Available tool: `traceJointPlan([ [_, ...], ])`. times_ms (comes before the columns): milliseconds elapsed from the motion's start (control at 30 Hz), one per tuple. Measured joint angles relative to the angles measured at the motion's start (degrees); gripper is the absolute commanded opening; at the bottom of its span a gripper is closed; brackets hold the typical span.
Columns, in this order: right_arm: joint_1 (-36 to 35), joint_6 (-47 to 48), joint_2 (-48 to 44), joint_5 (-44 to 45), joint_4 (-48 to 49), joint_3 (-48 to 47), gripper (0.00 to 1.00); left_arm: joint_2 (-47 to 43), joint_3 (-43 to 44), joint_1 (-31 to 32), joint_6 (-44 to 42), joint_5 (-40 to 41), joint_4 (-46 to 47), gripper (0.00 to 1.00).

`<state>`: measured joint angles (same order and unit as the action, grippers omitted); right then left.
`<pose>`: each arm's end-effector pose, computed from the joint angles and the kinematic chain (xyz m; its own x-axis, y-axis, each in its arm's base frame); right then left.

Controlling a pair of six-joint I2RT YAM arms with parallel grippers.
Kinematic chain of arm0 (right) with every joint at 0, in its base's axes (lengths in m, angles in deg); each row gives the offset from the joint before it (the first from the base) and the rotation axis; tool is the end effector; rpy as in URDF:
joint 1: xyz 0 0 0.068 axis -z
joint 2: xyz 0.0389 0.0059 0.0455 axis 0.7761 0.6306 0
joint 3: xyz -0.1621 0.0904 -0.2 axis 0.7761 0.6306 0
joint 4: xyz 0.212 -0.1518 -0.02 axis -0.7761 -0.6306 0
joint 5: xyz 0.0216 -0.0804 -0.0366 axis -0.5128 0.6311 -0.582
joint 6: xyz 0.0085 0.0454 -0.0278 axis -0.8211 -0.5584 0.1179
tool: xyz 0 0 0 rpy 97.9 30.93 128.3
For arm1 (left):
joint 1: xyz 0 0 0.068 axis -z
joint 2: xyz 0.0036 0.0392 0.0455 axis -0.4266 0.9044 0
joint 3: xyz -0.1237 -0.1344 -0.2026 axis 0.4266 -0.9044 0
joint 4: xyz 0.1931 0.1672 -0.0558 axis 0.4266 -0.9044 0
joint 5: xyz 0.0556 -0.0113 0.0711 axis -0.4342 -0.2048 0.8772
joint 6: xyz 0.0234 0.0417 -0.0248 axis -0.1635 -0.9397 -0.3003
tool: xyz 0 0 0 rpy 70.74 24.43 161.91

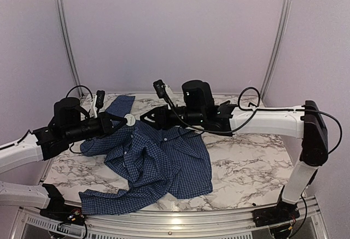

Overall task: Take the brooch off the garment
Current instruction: Remove the brooch from the crumpled clothing, then close the brooch securely.

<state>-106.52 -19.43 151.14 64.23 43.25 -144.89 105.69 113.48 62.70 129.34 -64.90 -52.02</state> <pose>0.2314 0.3570 0.2923 -0.5422 -0.1014 -0.8341 -0.7967 0.3774 0.4720 0.1748 -0.1444 0.2803 -0.6734 -0.3020 -0.6748 0.4317 0.5803 -0.6905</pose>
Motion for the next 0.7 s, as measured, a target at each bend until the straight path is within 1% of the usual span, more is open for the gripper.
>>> traceJointPlan([
  [133, 1.7, -1.9, -2.1, -2.8, 4.4, 2.3, 0.55, 2.0, 1.1, 0.0, 1.1, -1.0, 3.8, 0.00],
  [333, 3.0, -7.5, -2.3, -7.8, 12.0, 6.7, 0.59, 5.4, 2.6, 0.5, 2.7, -2.5, 9.4, 0.00],
  [500, 3.5, -12.4, -2.1, -10.6, 18.6, 9.4, 0.58, 7.3, 2.7, 1.1, 3.9, -3.4, 13.6, 0.00],
  [700, 3.5, -17.9, -1.4, -12.3, 26.6, 11.2, 0.50, 8.8, 2.9, 2.0, 4.4, -3.8, 16.7, 0.00],
])
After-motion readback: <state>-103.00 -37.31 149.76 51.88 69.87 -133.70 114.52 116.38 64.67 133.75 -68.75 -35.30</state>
